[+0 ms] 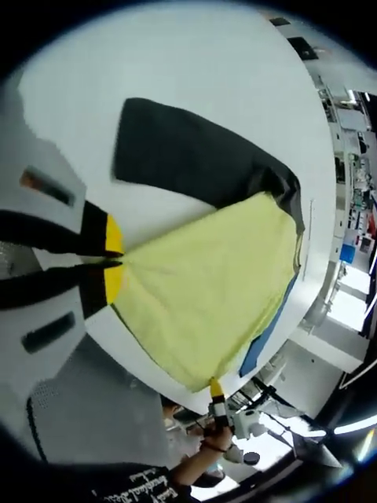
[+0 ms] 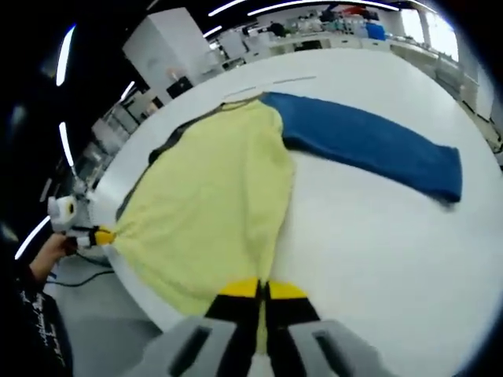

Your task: Fold the garment on the visible template until the final outline fits inside the template.

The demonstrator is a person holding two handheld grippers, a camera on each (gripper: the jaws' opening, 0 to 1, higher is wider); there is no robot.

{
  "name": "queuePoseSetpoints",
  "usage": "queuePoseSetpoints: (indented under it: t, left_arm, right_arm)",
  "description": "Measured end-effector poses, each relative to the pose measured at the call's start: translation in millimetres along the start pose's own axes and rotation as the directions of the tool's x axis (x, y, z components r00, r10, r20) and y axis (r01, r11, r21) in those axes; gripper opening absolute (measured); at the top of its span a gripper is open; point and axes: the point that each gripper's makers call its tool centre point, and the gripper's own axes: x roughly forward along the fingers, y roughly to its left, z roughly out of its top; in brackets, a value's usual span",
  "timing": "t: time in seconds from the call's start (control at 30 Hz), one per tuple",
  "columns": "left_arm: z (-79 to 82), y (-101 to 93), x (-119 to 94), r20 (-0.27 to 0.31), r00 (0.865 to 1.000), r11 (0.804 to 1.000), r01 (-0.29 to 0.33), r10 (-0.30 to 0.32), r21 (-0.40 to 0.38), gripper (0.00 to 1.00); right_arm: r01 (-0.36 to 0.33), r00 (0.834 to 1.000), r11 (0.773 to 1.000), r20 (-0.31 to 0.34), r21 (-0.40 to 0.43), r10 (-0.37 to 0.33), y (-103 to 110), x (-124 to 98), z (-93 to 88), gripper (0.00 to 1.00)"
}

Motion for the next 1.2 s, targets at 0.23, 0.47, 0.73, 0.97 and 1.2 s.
queuePoseSetpoints:
  t: [0.23,0.47,0.73,0.97,1.2]
  left_arm:
    - [-6.1,3.8,0.2,-0.015,1.0,1.0,-0.017,0.017,0.001,0.0]
    - [-8.7,3.1,-0.1,-0.029,0.999,0.999,-0.031,0.032,0.018,0.0]
    - [-12.5,8.9,-0.1,-0.041,0.999,0.999,-0.033,0.033,-0.005,0.0]
    - [-2.5,15.1,-8.9,0.04,0.998,0.999,-0.042,0.043,-0.034,0.09]
    - [14.9,17.0,-20.0,0.161,0.985,0.998,-0.052,0.057,-0.033,0.41]
  right_arm:
    - [-0.002,1.0,1.0,-0.013,-0.009,0.002,0.4,1.3,-3.0,0.0]
    - [-0.002,0.999,1.0,-0.032,-0.018,0.001,1.9,0.4,-6.8,0.0]
    - [0.006,0.998,0.999,-0.059,-0.05,-0.009,4.6,-0.7,-14.2,0.0]
    - [-0.041,0.999,0.999,-0.003,0.001,0.041,3.4,-1.6,-7.9,0.09]
    - [-0.067,0.992,0.993,0.116,0.094,0.056,1.2,-12.4,11.5,0.39]
